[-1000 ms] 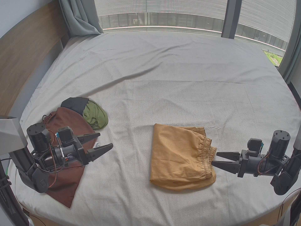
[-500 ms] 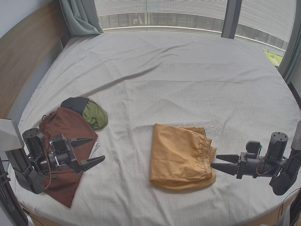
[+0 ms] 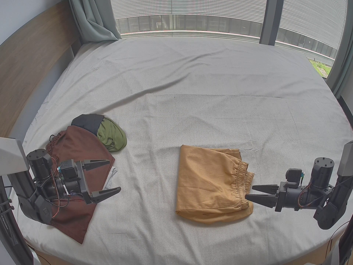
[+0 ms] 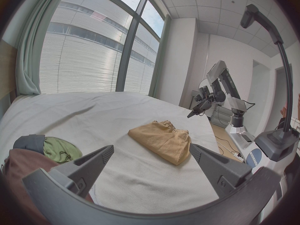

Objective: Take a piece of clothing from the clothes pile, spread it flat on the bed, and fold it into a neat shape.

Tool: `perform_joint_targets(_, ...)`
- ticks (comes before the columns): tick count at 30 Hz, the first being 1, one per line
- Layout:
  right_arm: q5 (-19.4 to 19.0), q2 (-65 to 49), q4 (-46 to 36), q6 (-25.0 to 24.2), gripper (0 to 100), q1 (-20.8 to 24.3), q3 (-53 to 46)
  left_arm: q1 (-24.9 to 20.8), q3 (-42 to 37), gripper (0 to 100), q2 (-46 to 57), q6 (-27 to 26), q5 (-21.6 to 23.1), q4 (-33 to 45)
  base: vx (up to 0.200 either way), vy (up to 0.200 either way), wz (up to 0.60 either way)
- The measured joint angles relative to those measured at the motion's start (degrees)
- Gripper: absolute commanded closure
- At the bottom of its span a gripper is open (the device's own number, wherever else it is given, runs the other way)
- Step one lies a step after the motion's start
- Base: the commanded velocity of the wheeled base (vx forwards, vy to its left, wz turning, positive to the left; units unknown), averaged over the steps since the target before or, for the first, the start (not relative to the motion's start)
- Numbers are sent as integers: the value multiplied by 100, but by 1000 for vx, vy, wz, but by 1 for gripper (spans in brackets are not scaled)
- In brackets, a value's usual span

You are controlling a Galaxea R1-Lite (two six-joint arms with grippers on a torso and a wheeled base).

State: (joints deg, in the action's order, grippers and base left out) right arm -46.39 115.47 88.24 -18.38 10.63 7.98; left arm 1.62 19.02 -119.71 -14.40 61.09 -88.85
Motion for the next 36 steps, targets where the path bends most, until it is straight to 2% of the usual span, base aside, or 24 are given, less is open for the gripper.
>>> perform_joint_targets(12, 7, 388, 0, 304, 0, -157, -7, 38, 110, 0, -5, -207, 395, 0, 0, 0, 0)
perform_joint_targets(36, 10, 1585, 1, 695, 0, -575, 212, 20, 71, 0, -46, -224, 413, 11, 0, 0, 0)
